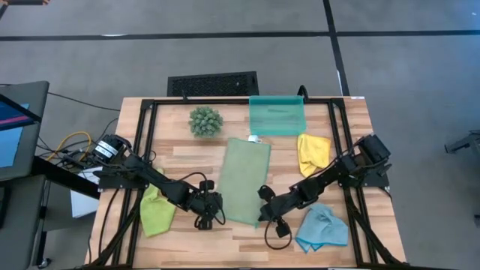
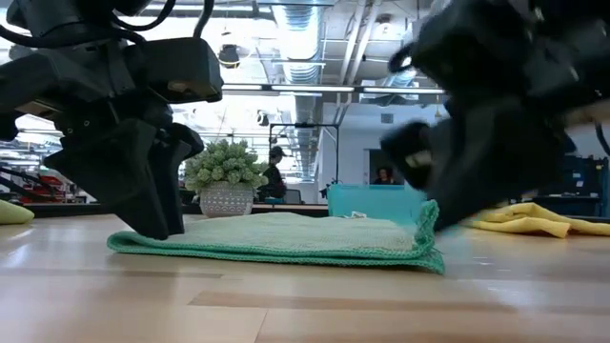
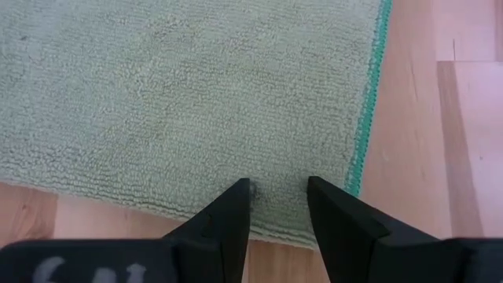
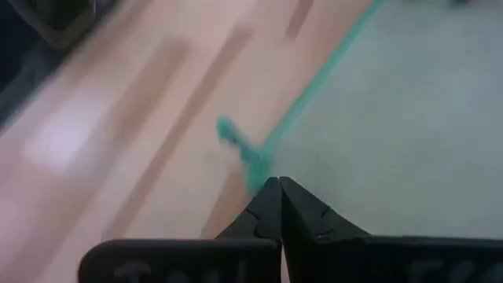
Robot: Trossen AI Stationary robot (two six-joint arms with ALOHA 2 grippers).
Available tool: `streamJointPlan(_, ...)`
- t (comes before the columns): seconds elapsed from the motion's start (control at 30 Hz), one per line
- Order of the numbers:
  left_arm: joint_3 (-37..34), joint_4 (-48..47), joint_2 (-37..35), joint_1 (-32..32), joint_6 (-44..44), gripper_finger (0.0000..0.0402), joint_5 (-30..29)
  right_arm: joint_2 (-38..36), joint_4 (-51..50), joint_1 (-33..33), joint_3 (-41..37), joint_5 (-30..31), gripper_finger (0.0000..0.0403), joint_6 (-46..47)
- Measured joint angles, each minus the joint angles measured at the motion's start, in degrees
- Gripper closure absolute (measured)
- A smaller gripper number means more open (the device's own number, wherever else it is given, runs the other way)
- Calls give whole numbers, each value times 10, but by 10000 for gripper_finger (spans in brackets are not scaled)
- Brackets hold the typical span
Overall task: Roll microfiber towels into tight, uniform cylinder then place into a basket
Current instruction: Roll the dark green microfiber cloth
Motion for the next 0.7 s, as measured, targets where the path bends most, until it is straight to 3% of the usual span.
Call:
streamJointPlan(0.23, 1, 31, 0, 1, -3, 278, -8, -38, -154, 1, 14, 6, 385, 25)
streamJointPlan(0.43, 45, 33, 0, 2, 37, 278, -12, -100, -277, 29, 11, 115, 385, 78)
streamJointPlan(0.57, 72, 34, 0, -7, 72, 278, -21, -108, -231, 43, 11, 154, 385, 78)
streamJointPlan(0.7, 76, 13, 0, -19, 75, 278, -41, -72, -63, 39, 12, 142, 382, 34)
